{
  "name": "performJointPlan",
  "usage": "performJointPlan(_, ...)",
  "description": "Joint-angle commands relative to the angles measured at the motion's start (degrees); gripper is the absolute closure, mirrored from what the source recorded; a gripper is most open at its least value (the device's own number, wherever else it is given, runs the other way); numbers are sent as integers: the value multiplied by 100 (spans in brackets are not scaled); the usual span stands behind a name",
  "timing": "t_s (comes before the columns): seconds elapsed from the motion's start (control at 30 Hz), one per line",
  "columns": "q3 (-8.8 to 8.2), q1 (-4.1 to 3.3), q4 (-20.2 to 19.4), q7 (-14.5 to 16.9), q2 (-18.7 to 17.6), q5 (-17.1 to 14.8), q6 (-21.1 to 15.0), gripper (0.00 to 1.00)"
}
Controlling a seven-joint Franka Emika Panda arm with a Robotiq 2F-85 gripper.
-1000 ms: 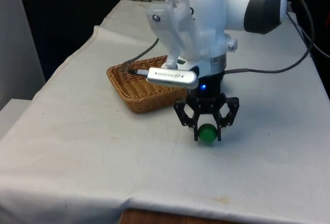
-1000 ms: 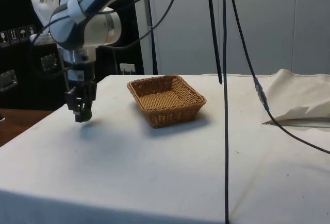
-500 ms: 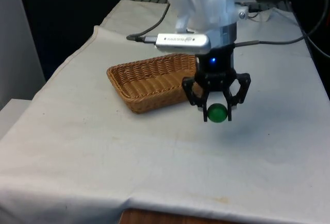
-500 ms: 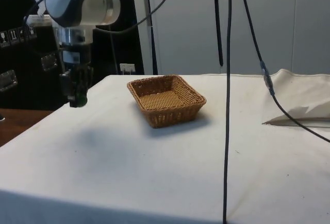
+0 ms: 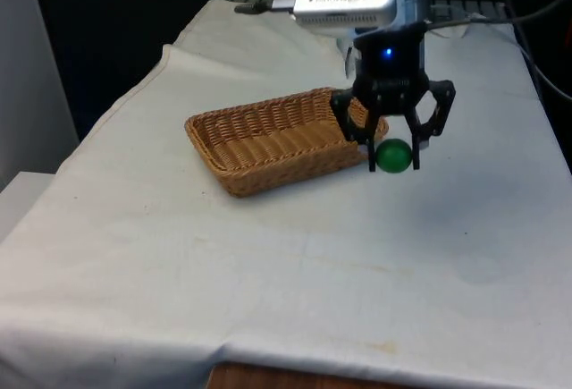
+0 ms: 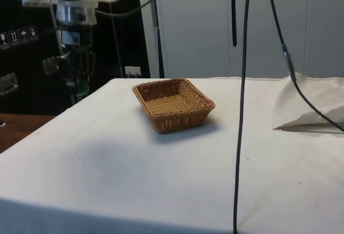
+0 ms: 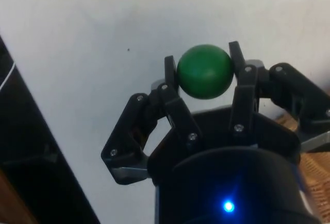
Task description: Pick up the ball and place it into the basket.
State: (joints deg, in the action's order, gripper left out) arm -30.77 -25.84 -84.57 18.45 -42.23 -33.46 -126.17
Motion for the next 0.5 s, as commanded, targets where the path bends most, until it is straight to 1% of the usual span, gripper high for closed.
performJointPlan(0.0,-52,-63,-80,-63,97,57,11,97)
performJointPlan(0.07,-52,-74,-132,-92,189,97,34,97)
performJointPlan(0.1,0,-17,-74,-52,149,63,46,97)
performJointPlan(0.13,0,-23,-109,-69,201,92,57,97)
performJointPlan(0.17,-52,-80,-201,-120,286,143,52,97)
performJointPlan(0.23,-46,-92,-315,-143,424,206,69,97)
performJointPlan(0.3,-46,-92,-355,-149,464,223,69,97)
performJointPlan(0.33,-52,-103,-435,-160,556,269,74,97)
performJointPlan(0.43,-57,-109,-539,-172,676,321,80,97)
performJointPlan(0.47,0,-52,-464,-115,607,258,97,97)
